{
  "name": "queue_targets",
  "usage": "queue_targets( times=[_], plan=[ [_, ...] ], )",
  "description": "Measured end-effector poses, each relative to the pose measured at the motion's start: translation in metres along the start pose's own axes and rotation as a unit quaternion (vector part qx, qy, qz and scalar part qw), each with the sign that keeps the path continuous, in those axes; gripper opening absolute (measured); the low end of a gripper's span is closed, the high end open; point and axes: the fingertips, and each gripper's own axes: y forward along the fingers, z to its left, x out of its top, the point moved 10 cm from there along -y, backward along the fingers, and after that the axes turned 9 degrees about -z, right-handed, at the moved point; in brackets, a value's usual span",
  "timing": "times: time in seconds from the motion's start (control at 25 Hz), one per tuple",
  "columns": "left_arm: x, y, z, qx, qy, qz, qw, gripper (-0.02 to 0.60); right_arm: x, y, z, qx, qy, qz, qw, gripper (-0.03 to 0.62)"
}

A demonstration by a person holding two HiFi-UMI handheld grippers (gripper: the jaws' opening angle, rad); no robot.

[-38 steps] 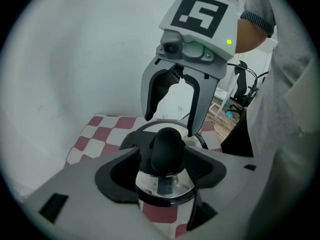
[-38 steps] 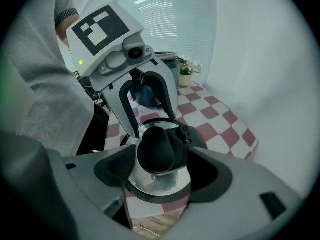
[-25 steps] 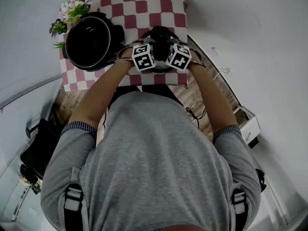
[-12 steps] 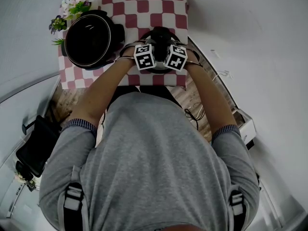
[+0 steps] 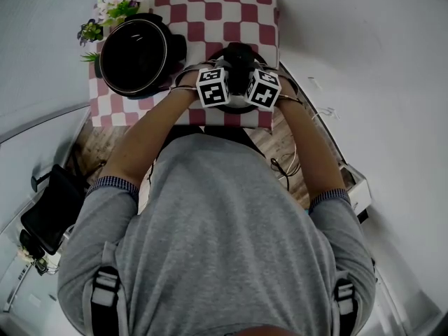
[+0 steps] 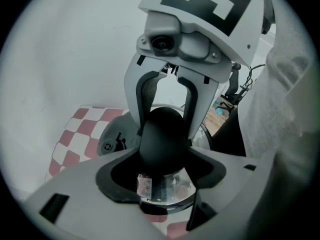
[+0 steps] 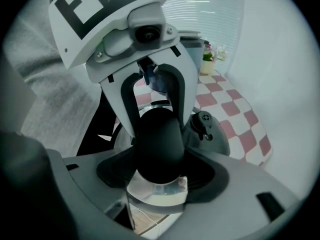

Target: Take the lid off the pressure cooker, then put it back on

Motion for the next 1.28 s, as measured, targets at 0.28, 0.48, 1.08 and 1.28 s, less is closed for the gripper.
queue_targets(
  times=[0.28, 0.48, 1.08, 1.28],
  plan=[
    [0.027, -0.037, -0.006, 0.014, 0.003, -0.016, 0.9998, 0.299, 0.025, -0.04, 0.005, -0.001, -0.019, 0.001, 1.0, 0.296],
    [0.043, -0.061, -0.006, 0.026, 0.011, -0.017, 0.9995, 0.299, 0.042, -0.064, 0.005, -0.005, -0.029, 0.002, 1.0, 0.296],
    [0.07, -0.143, -0.004, 0.044, 0.031, -0.026, 0.9982, 0.299, 0.112, -0.118, 0.011, -0.02, -0.044, -0.007, 0.999, 0.296],
    [0.066, -0.179, 0.004, 0.042, 0.045, -0.026, 0.9977, 0.299, 0.147, -0.124, 0.011, -0.032, -0.039, -0.014, 0.999, 0.296]
  ],
)
